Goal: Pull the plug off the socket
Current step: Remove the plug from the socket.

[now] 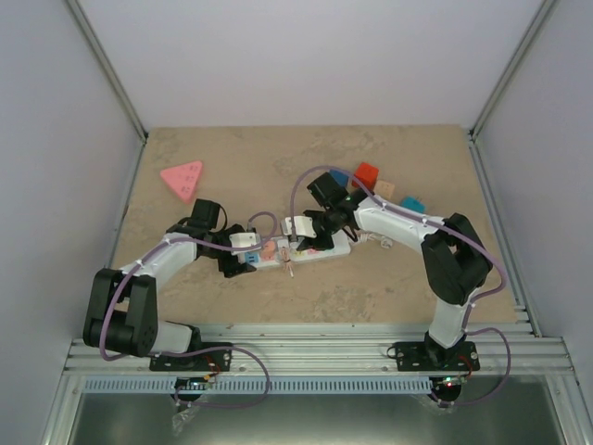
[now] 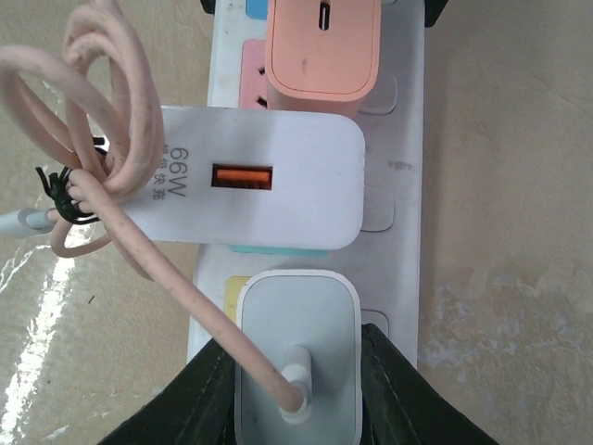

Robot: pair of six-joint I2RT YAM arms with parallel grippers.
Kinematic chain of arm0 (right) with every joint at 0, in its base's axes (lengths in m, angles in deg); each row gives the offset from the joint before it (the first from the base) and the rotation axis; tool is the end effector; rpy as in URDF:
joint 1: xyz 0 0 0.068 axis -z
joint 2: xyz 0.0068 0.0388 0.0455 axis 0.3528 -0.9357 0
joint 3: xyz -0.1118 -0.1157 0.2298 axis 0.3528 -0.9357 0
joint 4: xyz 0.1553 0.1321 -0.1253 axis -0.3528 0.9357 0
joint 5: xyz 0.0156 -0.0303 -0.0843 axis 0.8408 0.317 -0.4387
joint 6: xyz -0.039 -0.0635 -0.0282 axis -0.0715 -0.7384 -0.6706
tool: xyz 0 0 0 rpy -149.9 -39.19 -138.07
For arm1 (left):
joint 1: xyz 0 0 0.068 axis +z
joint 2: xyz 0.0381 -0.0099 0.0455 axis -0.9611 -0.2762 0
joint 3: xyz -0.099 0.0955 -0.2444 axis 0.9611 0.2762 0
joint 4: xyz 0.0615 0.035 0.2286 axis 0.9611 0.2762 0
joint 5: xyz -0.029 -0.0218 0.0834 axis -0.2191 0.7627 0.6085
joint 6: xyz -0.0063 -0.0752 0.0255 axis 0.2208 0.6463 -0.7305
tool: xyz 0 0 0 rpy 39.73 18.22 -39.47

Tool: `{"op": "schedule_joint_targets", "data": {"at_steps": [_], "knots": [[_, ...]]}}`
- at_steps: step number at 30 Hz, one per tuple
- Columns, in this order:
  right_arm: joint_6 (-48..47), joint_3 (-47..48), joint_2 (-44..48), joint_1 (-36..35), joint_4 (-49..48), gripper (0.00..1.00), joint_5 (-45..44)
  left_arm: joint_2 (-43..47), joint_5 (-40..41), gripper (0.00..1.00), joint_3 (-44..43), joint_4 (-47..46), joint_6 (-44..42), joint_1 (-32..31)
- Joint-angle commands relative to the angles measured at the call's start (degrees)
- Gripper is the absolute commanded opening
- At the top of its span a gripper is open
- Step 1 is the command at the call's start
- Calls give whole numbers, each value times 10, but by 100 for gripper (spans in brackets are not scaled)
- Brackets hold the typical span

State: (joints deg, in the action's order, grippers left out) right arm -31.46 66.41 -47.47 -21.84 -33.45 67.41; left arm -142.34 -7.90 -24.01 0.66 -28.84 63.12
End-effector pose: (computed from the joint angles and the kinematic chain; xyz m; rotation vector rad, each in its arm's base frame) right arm 0.2553 0.2743 0.1980 -2.0227 1.6318 0.5298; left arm 0.2165 -0.0774 0.1641 1.6522 1.8995 -0.3828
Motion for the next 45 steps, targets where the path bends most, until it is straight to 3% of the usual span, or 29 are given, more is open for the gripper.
{"op": "schedule_joint_targets", "data": {"at_steps": [1,11,22,30,45], "knots": [[-4,22,-8,1,38,1,67,13,-31,0,-5,-43,5,3],[0,16,-4,20,34,1,75,15,-30,0,-5,-45,8,3],[-12,-67,47,-10,-71,1,-28,18,-27,0,-3,-52,12,3],[-6,-69,52,-39,-87,1,-65,22,-26,0,0,-53,10,3],[6,-16,34,-14,-11,1,29,23,-27,0,1,-52,9,4]]}}
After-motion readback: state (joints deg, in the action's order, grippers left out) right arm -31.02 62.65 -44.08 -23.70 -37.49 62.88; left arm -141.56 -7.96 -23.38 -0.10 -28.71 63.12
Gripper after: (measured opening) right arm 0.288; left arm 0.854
